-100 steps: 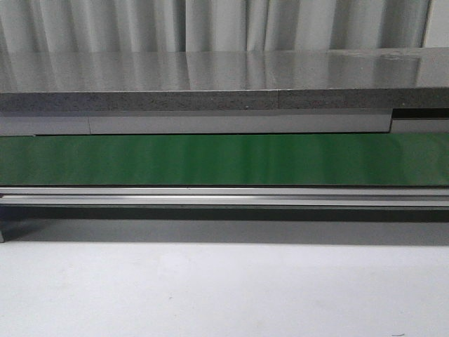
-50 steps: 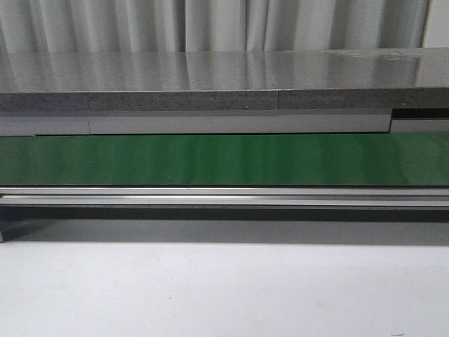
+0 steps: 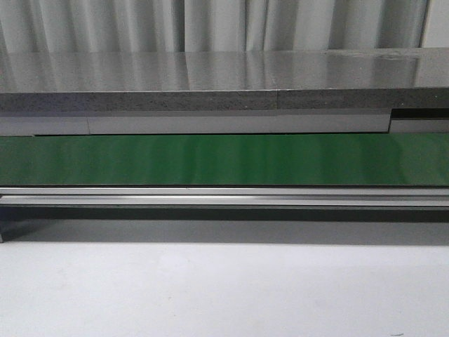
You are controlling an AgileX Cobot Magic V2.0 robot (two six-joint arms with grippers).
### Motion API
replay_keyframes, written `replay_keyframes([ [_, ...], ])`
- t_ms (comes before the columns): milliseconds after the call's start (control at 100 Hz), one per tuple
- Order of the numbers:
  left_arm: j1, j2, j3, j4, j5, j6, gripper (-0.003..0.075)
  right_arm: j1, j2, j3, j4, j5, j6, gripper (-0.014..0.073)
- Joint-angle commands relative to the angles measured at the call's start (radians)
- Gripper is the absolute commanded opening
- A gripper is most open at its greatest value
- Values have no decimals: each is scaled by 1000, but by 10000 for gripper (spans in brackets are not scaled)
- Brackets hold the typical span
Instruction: Move button from left to right
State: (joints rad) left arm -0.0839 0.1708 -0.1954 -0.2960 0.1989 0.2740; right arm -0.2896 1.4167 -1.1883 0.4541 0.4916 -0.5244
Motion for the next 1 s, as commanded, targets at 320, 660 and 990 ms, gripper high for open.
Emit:
replay_keyframes([
  [320,-9,10,-29,-9,-83,-2,5,206,-397,333,36,-246,2,444],
  [660,-9,10,-29,-9,-83,-2,5,245,-771,667,50,-268,2,442],
  [990,-9,10,-29,-9,-83,-2,5,245,-1102,793,93,-182,2,432],
])
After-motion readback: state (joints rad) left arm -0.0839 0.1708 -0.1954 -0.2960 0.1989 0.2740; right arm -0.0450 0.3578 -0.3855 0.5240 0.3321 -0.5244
